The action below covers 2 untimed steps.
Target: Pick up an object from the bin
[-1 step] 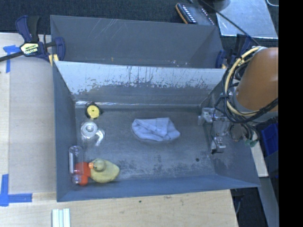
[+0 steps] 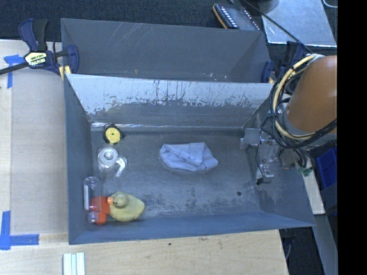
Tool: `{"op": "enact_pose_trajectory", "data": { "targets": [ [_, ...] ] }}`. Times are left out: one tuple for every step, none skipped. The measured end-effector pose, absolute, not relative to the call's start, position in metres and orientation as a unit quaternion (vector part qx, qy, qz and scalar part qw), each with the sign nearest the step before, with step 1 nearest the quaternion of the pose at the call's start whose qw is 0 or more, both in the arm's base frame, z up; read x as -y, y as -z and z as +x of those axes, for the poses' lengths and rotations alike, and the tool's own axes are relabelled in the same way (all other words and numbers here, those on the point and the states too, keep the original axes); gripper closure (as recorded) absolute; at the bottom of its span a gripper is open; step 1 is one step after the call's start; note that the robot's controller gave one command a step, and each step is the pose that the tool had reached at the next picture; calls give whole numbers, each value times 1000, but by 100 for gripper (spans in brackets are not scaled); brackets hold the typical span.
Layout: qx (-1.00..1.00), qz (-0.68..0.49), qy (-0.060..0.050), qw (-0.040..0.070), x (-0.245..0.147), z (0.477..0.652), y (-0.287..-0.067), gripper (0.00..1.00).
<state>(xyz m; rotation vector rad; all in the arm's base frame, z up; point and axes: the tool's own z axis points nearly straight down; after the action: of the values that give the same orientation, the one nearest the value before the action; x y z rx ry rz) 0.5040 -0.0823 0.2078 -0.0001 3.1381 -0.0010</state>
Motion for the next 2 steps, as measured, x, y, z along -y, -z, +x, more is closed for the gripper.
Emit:
{"op": "enact_pose_trajectory", "data": {
  "targets": [
    [-999, -47, 0, 3, 23, 574, -93, 0],
    [-1000, -9, 0, 2, 19, 570, -130, 0]
  ]
}}
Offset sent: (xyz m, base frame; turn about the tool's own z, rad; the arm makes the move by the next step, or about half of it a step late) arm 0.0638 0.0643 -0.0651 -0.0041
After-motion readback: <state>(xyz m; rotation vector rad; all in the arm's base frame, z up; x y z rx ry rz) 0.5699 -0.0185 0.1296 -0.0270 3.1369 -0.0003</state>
